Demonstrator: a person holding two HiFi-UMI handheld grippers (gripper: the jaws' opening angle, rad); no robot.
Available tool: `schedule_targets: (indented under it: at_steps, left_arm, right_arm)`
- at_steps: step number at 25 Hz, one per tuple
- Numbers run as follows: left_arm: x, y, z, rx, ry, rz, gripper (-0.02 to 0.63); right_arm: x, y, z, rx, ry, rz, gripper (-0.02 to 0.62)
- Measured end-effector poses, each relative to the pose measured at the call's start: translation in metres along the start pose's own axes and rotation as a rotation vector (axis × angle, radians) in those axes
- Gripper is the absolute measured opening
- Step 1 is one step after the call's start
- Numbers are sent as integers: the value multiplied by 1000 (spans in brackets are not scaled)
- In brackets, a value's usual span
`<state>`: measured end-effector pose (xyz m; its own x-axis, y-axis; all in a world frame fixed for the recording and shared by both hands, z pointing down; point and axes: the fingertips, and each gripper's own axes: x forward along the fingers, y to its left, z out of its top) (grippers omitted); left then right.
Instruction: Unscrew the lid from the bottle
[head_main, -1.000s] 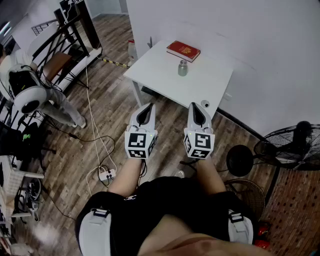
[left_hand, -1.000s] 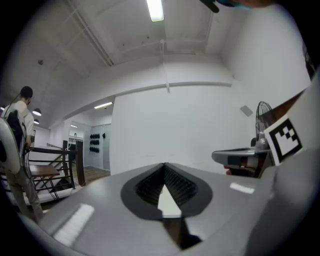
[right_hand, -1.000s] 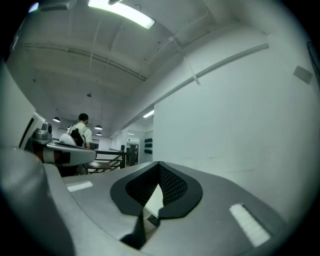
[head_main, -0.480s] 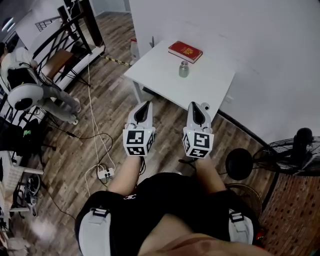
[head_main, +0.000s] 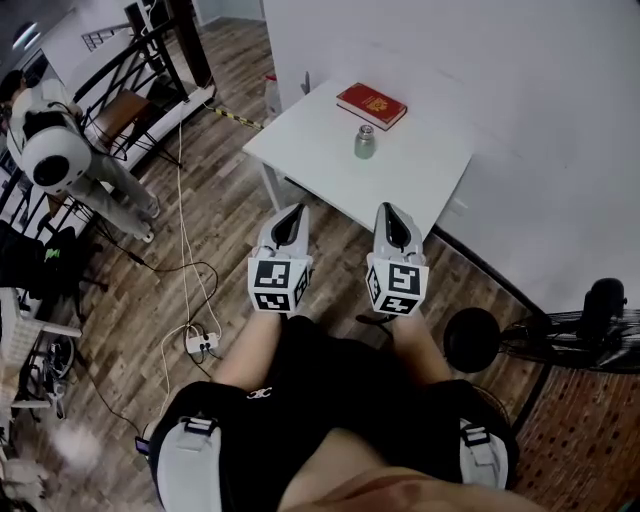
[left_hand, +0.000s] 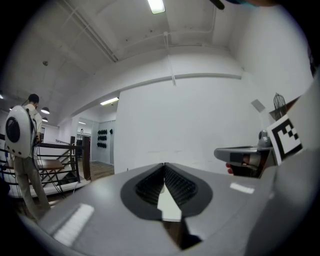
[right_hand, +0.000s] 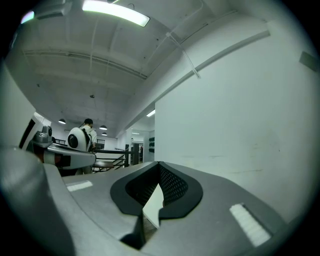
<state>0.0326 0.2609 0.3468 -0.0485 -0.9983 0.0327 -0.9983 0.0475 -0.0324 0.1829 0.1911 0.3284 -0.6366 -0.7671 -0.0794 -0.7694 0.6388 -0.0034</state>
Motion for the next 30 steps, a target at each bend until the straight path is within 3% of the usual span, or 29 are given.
schedule_targets:
  at_steps: [9,15,21,30]
  left_arm:
    - [66,18,-15,-28,-8,-4,55]
    - [135,47,-20,-49,-11,-28,55]
    - [225,88,-38,-43,14,-95,55]
    - [348,133,-22,16,1,-239,55]
  right_arm:
    - [66,-17,-18,-6,16,16,2]
    - [131,-39,-28,26,17,-23,2]
    - [218,-57,-49,40,14,-74,2]
    - [332,-79,-54,13,30,-165,2]
